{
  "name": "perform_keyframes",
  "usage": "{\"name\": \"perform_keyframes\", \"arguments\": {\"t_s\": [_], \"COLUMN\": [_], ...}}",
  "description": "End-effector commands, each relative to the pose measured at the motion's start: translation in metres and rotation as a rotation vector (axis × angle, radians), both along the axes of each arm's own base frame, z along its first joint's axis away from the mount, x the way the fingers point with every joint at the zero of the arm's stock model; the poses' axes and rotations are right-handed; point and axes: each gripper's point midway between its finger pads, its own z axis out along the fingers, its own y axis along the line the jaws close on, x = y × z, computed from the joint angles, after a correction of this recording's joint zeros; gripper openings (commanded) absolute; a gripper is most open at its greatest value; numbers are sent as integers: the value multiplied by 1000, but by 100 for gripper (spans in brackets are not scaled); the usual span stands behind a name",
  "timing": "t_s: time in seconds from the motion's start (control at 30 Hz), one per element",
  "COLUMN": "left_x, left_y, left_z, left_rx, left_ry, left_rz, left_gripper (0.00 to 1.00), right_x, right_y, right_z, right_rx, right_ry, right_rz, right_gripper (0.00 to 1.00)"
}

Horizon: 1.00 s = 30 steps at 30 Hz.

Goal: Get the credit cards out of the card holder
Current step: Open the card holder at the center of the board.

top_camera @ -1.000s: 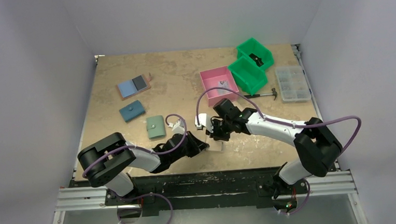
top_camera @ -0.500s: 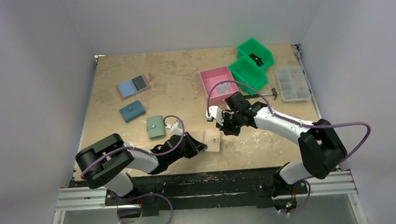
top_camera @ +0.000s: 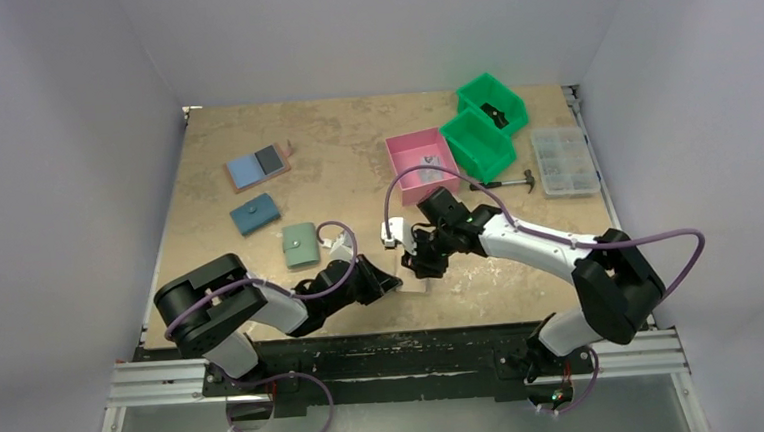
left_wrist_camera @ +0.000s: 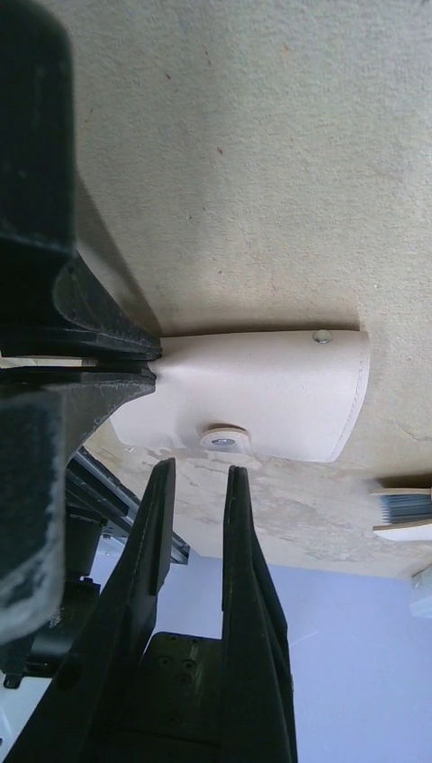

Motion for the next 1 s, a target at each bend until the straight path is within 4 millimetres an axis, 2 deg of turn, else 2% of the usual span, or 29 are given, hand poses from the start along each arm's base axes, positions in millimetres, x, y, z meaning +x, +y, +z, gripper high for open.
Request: {"name": "perform_keyframes", "arguments": {"t_s": [0.0,0.2,0.37,0.43,0.57,0.67,0.97], "left_x": [3,3,2,2,1,0,2], "left_y": [-11,-16,-15,-15,-10,-4,9], "left_z": [19,20,21,22,19,15,7], "left_rx": [-93,-115,-125,-128,-116,-101,-85], "left_ry": [-24,-23,-21,-21,-17,-14,2], "left_rz": [-12,-19,-21,-20,-8,6,42], "left_gripper": [0,0,0,0,0,0,0], "right_x": [21,17,19,22,27,30,36], "right_y": [14,19,17,14,7,3,-8], "right_z": [10,0,-10,-13,-13,-10,-1], "right_rx": [18,-18,-70,-92,-124,-137,-140], "right_ry": [-79,-84,-106,-122,-152,-171,-183], "right_rz": [-49,-32,-38,-50,-60,-61,-79], "right_gripper": [42,45,44,36,12,0,0]}}
